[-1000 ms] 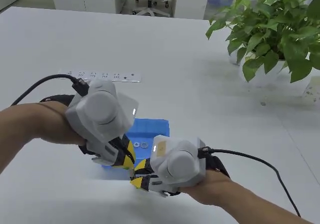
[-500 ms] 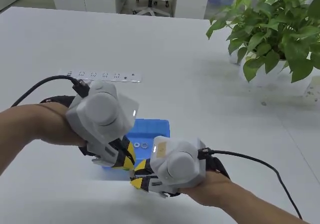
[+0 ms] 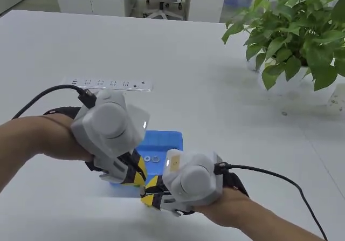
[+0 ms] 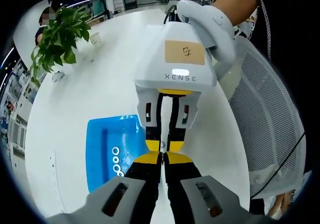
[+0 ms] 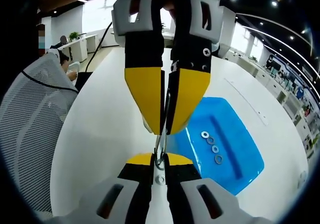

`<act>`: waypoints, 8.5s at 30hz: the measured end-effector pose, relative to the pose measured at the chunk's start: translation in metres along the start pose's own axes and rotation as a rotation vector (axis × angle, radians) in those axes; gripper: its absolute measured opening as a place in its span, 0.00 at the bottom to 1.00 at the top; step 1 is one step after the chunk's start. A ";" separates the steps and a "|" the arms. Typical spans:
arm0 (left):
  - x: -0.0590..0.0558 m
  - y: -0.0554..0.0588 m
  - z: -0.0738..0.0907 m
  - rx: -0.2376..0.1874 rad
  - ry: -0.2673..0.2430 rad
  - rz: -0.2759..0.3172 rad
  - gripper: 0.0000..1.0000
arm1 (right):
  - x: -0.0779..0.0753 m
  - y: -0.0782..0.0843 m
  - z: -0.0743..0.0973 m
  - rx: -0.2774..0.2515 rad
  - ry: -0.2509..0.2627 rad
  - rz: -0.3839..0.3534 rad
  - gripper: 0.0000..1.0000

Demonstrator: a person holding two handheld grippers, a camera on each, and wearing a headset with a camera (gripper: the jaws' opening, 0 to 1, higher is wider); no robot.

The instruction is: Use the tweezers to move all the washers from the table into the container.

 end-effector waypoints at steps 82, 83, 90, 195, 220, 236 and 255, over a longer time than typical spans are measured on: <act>0.054 -0.023 0.063 -0.017 -0.107 -0.069 0.06 | -0.084 -0.040 0.021 -0.040 0.069 0.059 0.10; 0.055 -0.022 0.062 -0.017 -0.108 -0.069 0.06 | -0.084 -0.039 0.020 -0.039 0.067 0.056 0.10; 0.059 -0.014 0.051 -0.012 -0.103 -0.064 0.06 | -0.084 -0.030 0.010 -0.022 0.051 0.049 0.10; -0.003 -0.030 0.027 0.027 -0.042 -0.094 0.06 | -0.014 -0.015 0.036 -0.053 0.072 -0.009 0.11; -0.005 -0.021 -0.007 0.028 0.012 -0.080 0.06 | 0.003 0.013 0.022 -0.015 0.040 -0.070 0.11; -0.001 -0.019 -0.011 0.010 0.014 -0.061 0.06 | 0.002 0.017 0.016 -0.007 0.034 -0.087 0.12; -0.003 -0.019 -0.006 0.027 0.017 -0.065 0.06 | 0.004 0.013 0.018 -0.002 0.027 -0.075 0.10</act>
Point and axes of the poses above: the centre of the closed fingertips' face, and the gripper's own axes: z roughly backward along the fingers, x roughly to its left, y roughly out of its underside, the point moved 7 cm from there along z, roughly backward along the fingers, and after that the axes turned 9 degrees about y, right-handed, at the moved point
